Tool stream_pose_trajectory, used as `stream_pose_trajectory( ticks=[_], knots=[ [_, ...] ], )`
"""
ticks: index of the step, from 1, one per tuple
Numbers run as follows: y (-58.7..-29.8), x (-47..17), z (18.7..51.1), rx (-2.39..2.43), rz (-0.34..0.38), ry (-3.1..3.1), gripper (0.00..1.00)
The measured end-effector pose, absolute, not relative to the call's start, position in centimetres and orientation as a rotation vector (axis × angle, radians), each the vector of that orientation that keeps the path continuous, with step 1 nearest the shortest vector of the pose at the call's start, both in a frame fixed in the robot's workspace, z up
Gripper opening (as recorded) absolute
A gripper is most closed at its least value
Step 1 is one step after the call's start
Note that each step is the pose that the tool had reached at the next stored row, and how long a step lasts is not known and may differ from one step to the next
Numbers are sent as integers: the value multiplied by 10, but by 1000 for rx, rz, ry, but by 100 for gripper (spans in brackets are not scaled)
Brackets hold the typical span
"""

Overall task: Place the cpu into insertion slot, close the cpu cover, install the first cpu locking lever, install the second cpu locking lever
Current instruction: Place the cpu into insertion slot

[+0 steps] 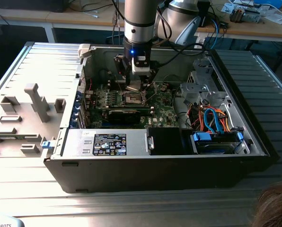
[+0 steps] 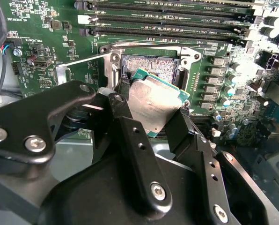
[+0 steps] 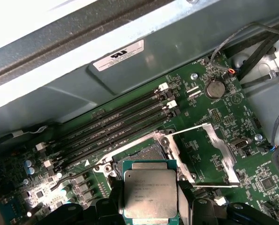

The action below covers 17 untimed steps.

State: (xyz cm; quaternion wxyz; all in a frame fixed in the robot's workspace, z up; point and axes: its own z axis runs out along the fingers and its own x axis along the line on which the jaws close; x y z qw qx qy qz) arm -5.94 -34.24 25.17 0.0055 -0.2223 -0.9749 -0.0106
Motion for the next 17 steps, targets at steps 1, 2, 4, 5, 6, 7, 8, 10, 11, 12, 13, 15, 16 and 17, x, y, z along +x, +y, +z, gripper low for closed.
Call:
stream_pose_trajectory(
  ticks=[1, 2, 4, 5, 6, 7, 8, 10, 11, 12, 13, 15, 16, 17],
  knots=[
    [-342, -59, 252, -697, -33, -3052, 55],
    [-342, -59, 252, -698, -33, -3052, 55],
    [-342, -59, 252, -701, -33, -3051, 55],
    [-342, -59, 251, -702, -33, -3051, 55],
    [-342, -59, 251, -703, -33, -3051, 55],
    [-342, -59, 251, -705, -33, -3050, 55],
    [-342, -59, 251, -706, -33, -3050, 55],
    [-342, -59, 251, -709, -33, -3049, 55],
    [-342, -59, 251, -710, -33, -3049, 55],
    [-342, -59, 251, -712, -33, -3049, 55],
    [-342, -59, 251, -713, -33, -3048, 55],
    [-342, -59, 251, -716, -33, -3048, 55],
    [-342, -59, 251, -717, -32, -3048, 55],
    [-342, -59, 251, -718, -32, -3047, 55]
  ],
)
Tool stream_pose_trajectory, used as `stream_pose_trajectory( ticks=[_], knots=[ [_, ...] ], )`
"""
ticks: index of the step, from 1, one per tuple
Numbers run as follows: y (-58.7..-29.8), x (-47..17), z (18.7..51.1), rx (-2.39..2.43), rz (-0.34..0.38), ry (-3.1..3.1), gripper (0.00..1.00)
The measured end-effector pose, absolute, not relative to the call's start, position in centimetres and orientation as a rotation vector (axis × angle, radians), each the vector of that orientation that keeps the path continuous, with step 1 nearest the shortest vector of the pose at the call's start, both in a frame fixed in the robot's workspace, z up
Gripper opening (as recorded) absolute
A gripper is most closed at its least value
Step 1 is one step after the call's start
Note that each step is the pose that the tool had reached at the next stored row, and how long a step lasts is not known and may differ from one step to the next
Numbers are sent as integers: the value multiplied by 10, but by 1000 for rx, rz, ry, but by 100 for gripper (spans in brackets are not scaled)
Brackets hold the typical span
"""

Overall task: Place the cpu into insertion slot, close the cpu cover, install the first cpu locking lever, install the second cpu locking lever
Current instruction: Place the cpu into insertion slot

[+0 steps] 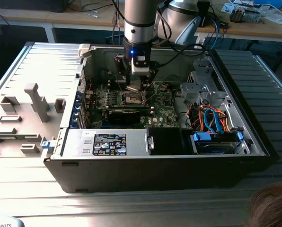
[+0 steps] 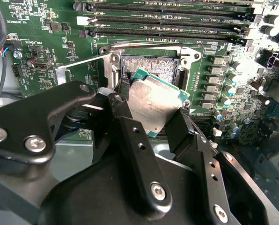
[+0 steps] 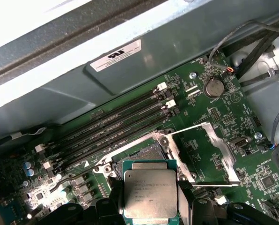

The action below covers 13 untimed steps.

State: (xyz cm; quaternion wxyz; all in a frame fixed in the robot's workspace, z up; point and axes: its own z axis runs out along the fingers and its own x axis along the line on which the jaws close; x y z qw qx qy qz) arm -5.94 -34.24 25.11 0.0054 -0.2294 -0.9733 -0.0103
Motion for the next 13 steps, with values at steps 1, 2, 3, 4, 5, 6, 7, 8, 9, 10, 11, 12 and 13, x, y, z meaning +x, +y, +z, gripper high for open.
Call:
stream_pose_trajectory(
  ticks=[1, 2, 3, 4, 5, 6, 7, 8, 9, 10, 11, 12, 13],
  knots=[
    [-342, -59, 251, -720, -32, -3047, 55],
    [-342, -59, 251, -721, -32, -3047, 55],
    [-342, -59, 251, -722, -32, -3046, 55],
    [-342, -59, 251, -724, -32, -3046, 55],
    [-342, -59, 251, -725, -32, -3046, 55],
    [-342, -59, 251, -726, -32, -3045, 55],
    [-342, -59, 251, -727, -32, -3045, 55],
    [-342, -59, 251, -728, -32, -3045, 55],
    [-342, -59, 251, -729, -32, -3045, 55],
    [-342, -59, 251, -731, -32, -3044, 55],
    [-342, -59, 251, -732, -32, -3044, 55],
    [-342, -59, 251, -733, -32, -3044, 55],
    [-342, -59, 251, -736, -32, -3043, 55]
  ],
)
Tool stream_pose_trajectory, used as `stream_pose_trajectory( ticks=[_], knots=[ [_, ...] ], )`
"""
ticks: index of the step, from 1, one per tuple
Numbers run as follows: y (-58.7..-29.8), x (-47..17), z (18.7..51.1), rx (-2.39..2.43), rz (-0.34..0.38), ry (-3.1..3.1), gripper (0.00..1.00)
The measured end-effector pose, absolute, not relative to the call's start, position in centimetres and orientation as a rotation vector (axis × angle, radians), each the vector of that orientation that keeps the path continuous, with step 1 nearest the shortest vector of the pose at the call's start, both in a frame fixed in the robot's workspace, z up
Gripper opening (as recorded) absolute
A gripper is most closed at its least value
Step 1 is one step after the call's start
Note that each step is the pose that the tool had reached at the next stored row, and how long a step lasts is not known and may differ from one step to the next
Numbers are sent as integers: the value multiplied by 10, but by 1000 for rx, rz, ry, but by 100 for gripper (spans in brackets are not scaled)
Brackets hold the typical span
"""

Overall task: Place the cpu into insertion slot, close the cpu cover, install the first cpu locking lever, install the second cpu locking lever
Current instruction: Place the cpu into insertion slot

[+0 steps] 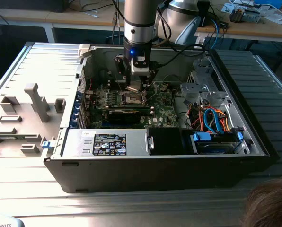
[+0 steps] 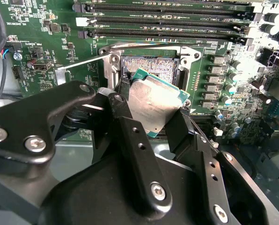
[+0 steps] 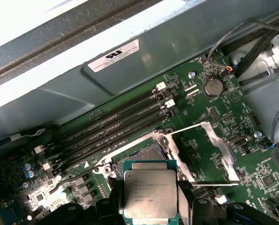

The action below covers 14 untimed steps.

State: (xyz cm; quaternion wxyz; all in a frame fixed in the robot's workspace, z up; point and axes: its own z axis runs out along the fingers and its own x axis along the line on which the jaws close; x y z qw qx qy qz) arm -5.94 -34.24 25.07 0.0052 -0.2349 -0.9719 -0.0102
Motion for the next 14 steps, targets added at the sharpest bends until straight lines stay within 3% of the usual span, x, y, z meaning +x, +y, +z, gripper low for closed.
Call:
stream_pose_trajectory(
  ticks=[14],
  knots=[
    [-342, -59, 250, -757, -31, -3038, 55]
  ],
)
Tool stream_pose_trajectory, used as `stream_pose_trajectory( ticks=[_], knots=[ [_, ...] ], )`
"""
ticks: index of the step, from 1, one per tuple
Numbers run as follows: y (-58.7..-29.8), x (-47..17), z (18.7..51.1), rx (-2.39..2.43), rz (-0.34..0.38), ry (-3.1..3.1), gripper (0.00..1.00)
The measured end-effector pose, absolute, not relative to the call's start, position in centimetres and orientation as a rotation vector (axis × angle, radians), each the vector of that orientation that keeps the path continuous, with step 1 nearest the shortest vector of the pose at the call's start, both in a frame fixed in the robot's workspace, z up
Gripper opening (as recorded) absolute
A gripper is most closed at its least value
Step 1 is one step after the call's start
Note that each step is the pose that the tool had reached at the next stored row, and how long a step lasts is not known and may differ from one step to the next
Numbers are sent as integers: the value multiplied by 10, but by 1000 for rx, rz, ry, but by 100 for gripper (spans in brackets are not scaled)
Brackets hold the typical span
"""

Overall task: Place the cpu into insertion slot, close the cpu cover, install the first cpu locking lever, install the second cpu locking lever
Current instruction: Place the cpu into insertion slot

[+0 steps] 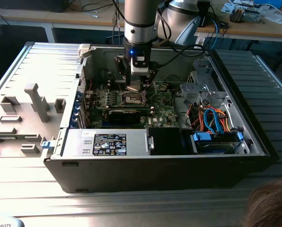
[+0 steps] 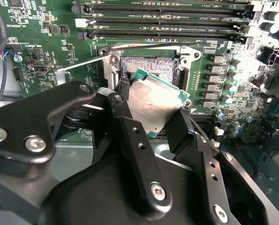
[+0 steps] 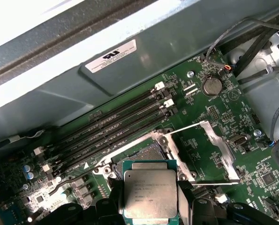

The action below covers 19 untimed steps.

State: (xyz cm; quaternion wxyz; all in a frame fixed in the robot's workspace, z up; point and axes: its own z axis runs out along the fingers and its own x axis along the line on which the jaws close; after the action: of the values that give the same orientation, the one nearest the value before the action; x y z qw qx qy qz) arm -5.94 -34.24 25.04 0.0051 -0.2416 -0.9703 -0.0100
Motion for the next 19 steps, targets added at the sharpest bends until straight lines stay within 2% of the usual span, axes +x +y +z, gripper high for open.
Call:
stream_pose_trajectory(
  ticks=[19],
  knots=[
    [-342, -59, 250, -779, -31, -3033, 55]
  ],
)
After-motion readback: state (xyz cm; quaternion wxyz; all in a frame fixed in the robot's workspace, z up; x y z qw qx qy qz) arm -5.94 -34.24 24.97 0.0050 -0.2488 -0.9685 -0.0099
